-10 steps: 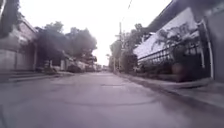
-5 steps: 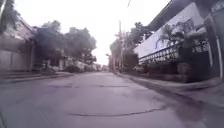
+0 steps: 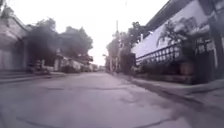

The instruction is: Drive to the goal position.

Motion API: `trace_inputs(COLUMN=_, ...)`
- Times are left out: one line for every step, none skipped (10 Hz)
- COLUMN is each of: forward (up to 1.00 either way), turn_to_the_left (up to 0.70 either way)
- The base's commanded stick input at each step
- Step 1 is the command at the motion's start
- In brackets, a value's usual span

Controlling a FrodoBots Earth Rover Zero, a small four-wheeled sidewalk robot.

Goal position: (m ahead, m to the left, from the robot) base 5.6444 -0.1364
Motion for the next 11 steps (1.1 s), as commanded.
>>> trace_inputs(forward=0.70, turn_to_the_left=0.00)
trace_inputs(forward=0.70, turn_to_the_left=0.00)
trace_inputs(forward=0.70, turn_to_the_left=0.00)
trace_inputs(forward=0.70, turn_to_the_left=0.00)
trace_inputs(forward=0.70, turn_to_the_left=0.00)
trace_inputs(forward=0.70, turn_to_the_left=0.00)
trace_inputs(forward=0.70, turn_to_the_left=0.00)
trace_inputs(forward=0.70, turn_to_the_left=0.00)
trace_inputs(forward=0.70, turn_to_the_left=0.00)
trace_inputs(forward=0.70, turn_to_the_left=0.00)
trace_inputs(forward=0.70, turn_to_the_left=0.00)
